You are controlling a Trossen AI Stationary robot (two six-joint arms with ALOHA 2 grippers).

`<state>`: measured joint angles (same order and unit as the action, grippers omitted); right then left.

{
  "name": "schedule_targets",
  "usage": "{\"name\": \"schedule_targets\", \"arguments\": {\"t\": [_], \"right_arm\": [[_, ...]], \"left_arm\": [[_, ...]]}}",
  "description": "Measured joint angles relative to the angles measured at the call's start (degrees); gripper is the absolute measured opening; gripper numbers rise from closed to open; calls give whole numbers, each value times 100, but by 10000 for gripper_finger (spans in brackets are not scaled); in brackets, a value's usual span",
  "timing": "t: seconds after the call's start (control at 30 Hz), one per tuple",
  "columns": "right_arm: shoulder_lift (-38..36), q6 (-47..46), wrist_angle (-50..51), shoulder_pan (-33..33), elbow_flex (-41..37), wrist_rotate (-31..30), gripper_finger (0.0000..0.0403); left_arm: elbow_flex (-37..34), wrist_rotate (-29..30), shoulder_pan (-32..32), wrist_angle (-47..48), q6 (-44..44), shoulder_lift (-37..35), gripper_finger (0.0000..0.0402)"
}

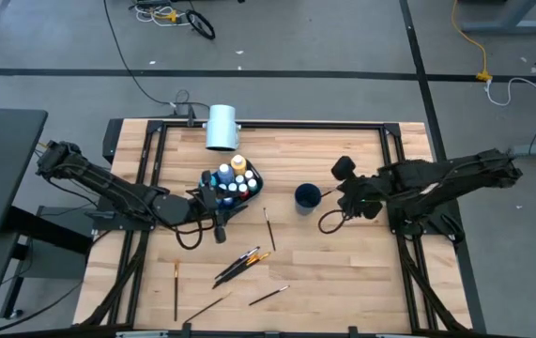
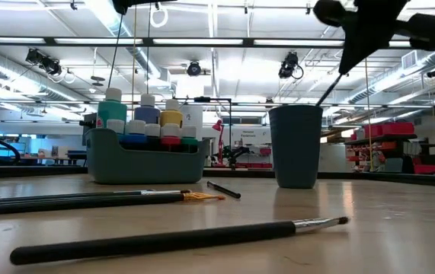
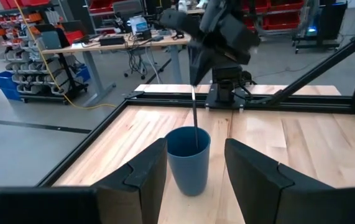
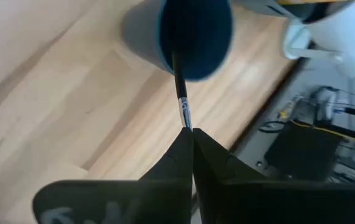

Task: Pick & Place Paint Supplies
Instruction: Put the silver paint brush into the blue cup, then put the silver pain brush on the bottom center into the cup

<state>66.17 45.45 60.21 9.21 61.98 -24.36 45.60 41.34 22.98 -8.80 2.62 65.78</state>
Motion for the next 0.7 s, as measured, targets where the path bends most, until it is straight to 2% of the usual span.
{"name": "schedule_targets", "arguments": {"t": [0.33, 0.7], "right_arm": [[885, 413, -635, -7, 0, -89, 2], [1404, 448, -1072, -9, 0, -362, 53]], "left_arm": [[0, -80, 0, 7, 13, 1, 171], [0, -407, 0, 33, -33, 2, 171]]}}
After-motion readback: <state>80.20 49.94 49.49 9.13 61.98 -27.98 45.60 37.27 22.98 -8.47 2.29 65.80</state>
